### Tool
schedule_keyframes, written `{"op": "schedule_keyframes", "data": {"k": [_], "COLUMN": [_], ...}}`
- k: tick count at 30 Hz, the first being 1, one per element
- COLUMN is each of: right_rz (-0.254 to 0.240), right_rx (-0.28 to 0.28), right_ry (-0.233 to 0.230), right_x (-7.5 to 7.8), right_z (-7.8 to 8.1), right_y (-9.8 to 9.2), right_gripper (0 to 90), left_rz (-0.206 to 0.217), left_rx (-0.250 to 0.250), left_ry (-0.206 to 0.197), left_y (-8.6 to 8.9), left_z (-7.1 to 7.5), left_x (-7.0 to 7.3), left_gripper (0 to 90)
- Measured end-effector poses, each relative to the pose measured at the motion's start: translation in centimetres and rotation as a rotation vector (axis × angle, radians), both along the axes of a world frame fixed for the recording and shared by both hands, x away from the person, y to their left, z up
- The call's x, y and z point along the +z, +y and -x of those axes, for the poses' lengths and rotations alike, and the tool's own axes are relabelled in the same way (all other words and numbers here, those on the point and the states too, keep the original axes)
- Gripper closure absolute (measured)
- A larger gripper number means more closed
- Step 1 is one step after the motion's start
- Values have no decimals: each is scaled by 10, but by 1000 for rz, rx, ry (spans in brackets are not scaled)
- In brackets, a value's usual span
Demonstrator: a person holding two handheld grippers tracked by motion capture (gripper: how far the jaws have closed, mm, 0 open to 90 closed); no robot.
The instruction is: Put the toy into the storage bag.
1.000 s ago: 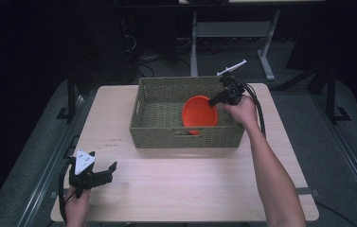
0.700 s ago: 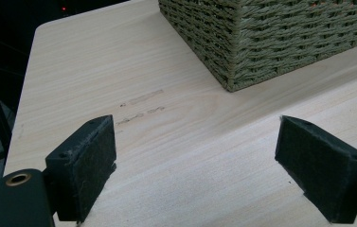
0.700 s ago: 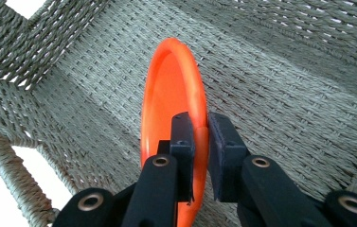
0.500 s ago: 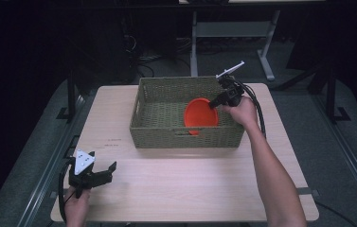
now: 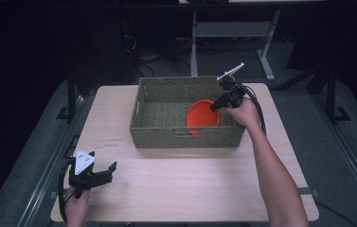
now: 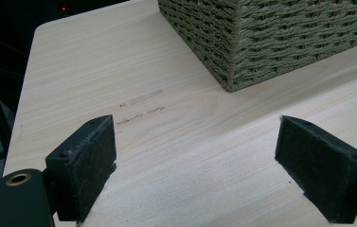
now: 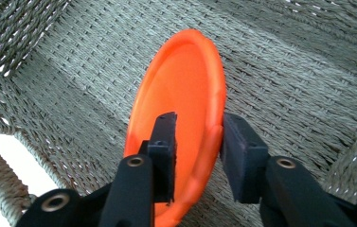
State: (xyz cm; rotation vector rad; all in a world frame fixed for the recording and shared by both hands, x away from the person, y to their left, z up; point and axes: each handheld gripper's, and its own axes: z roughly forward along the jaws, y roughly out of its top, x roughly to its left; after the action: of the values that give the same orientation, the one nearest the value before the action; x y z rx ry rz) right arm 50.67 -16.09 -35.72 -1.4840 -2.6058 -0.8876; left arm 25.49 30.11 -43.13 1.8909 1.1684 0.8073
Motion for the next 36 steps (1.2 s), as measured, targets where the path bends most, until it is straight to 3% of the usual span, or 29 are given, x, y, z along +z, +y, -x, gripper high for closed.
{"op": "schedule_keyframes", "data": {"k": [8,13,23,30,36], "right_rz": [-9,-44,-122,-147,-188], "right_rx": [-30,-38,-23,16,43], "right_ry": [1,-1,-7,-22,-33], "right_x": [-2,3,11,20,26], "right_z": [2,5,12,23,32], "right_y": [-13,-20,-22,-16,-15], "right_gripper": [659,653,509,399,369], "left_rz": [-2,-4,-4,-5,-9], "left_rx": [-2,-4,-5,-6,-9], "left_ry": [0,-1,-3,-3,-3], "left_y": [-2,-2,-4,-4,-5], "left_z": [0,0,1,1,2], "left_x": [0,0,0,0,0], "left_gripper": [128,128,128,128,128]}}
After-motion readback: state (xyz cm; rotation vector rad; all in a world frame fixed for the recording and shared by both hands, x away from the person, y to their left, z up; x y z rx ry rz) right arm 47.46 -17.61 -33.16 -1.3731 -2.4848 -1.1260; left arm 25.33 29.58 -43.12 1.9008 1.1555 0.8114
